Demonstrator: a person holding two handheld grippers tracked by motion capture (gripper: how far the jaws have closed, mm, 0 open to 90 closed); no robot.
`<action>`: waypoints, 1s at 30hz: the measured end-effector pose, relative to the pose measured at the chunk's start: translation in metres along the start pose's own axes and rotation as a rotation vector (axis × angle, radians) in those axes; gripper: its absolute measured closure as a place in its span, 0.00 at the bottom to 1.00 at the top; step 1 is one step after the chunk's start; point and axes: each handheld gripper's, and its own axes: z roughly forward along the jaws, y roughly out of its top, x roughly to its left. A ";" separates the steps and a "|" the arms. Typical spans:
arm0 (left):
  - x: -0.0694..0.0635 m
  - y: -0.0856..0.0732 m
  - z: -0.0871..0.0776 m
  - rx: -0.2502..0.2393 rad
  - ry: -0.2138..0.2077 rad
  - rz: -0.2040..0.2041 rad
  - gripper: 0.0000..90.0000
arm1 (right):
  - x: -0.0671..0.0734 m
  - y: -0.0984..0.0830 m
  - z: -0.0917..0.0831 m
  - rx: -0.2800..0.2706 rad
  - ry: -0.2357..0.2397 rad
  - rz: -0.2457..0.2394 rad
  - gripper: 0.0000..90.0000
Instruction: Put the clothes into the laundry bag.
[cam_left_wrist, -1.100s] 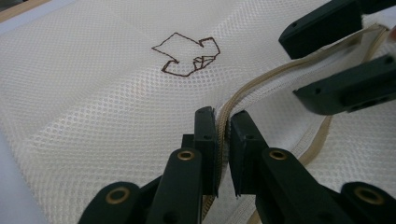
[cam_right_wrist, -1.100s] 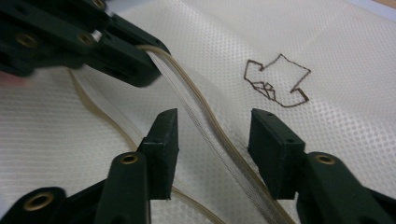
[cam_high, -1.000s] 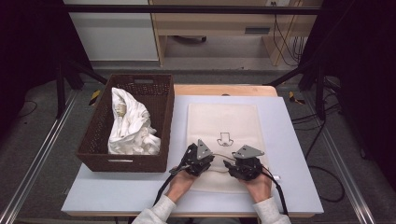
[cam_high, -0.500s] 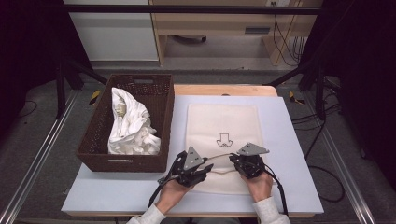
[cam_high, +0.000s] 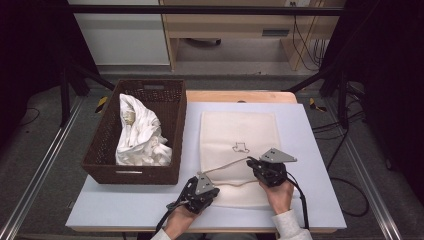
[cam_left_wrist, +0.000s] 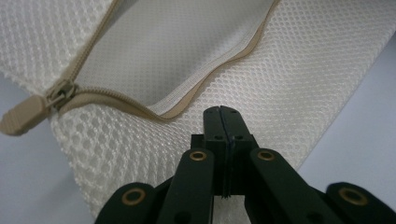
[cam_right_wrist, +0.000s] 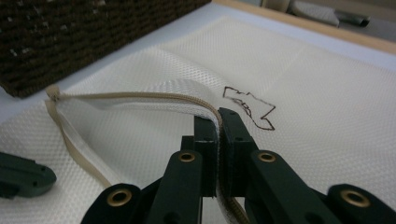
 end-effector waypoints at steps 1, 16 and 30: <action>0.000 0.000 0.000 0.000 0.002 -0.001 0.99 | 0.000 0.003 -0.002 -0.025 -0.004 -0.003 0.96; 0.000 0.005 -0.016 -0.043 -0.008 -0.002 0.88 | 0.002 0.014 -0.013 -0.130 -0.024 -0.006 0.96; 0.023 0.022 -0.087 -0.242 0.100 -0.056 0.38 | 0.002 0.007 -0.013 -0.105 -0.015 -0.006 0.96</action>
